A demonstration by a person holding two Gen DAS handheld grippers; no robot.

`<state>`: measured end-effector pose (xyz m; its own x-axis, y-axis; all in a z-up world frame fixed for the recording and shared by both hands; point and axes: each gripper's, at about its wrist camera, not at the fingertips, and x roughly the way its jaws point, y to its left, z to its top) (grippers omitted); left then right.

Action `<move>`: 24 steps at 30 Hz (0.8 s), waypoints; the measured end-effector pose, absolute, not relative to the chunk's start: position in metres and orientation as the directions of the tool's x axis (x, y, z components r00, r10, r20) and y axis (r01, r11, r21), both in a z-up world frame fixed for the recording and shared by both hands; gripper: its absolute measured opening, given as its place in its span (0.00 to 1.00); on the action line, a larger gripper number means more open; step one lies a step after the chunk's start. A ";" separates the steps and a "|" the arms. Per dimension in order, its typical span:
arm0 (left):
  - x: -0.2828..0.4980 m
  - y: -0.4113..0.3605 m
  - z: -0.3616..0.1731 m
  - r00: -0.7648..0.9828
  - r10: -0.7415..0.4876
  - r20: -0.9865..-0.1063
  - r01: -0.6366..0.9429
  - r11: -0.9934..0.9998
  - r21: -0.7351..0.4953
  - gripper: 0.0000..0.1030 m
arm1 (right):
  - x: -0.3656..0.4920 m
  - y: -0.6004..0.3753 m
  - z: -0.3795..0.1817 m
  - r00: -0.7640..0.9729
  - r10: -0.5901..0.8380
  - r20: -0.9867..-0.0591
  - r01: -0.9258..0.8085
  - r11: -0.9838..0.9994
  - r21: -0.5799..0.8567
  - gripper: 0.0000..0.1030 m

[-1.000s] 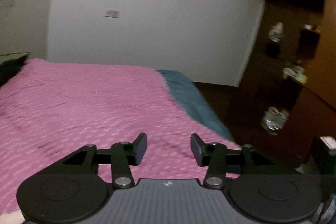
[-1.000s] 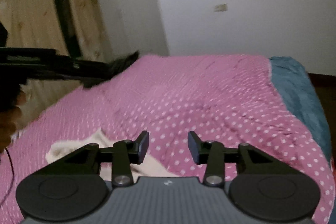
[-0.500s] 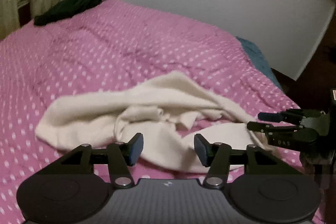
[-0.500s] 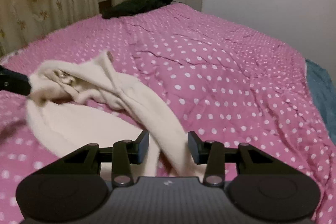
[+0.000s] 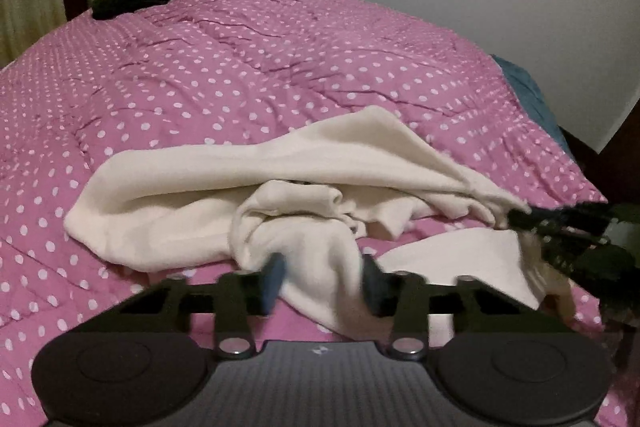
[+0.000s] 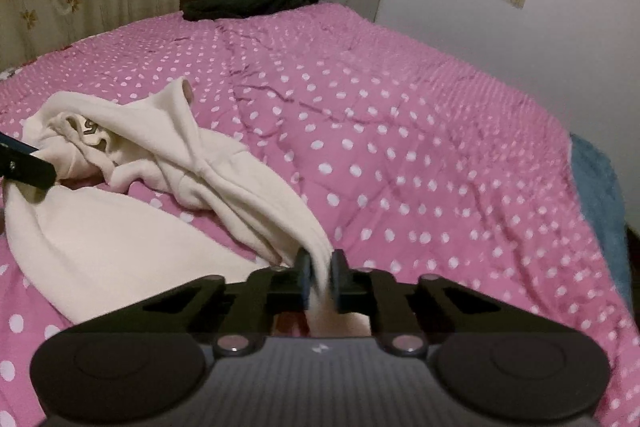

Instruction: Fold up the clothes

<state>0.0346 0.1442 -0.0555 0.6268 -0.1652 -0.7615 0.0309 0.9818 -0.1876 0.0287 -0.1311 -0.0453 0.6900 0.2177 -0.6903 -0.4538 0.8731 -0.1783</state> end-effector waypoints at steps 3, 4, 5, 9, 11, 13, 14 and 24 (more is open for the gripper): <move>0.031 0.146 -0.052 0.639 -0.171 -0.750 0.052 0.982 -0.180 0.16 | 0.024 -0.133 -0.032 0.753 0.183 -0.632 -0.409 0.883 -0.231 0.06; 0.030 0.146 -0.050 0.643 -0.173 -0.746 0.059 0.982 -0.178 0.13 | 0.024 -0.136 -0.026 0.768 0.174 -0.616 -0.394 0.887 -0.240 0.06; 0.028 0.145 -0.047 0.652 -0.170 -0.738 0.069 0.984 -0.165 0.13 | 0.023 -0.138 -0.019 0.784 0.165 -0.599 -0.378 0.892 -0.249 0.06; 0.017 0.147 -0.020 0.705 -0.199 -0.681 0.134 0.980 -0.149 0.11 | 0.018 -0.151 0.014 0.851 0.111 -0.514 -0.300 0.905 -0.302 0.05; 0.011 0.149 -0.001 0.738 -0.213 -0.640 0.170 0.977 -0.130 0.11 | 0.011 -0.161 0.035 0.881 0.073 -0.467 -0.250 0.911 -0.329 0.05; 0.004 0.150 0.019 0.757 -0.252 -0.603 0.222 0.967 -0.125 0.10 | 0.000 -0.172 0.056 0.907 0.026 -0.419 -0.194 0.912 -0.362 0.05; 0.001 0.151 0.029 0.764 -0.272 -0.585 0.248 0.961 -0.122 0.10 | -0.007 -0.180 0.067 0.917 0.007 -0.398 -0.167 0.914 -0.369 0.05; -0.048 0.155 0.099 0.743 -0.464 -0.482 0.548 0.835 0.040 0.06 | -0.086 -0.271 0.124 0.921 -0.141 -0.364 -0.003 0.930 -0.368 0.06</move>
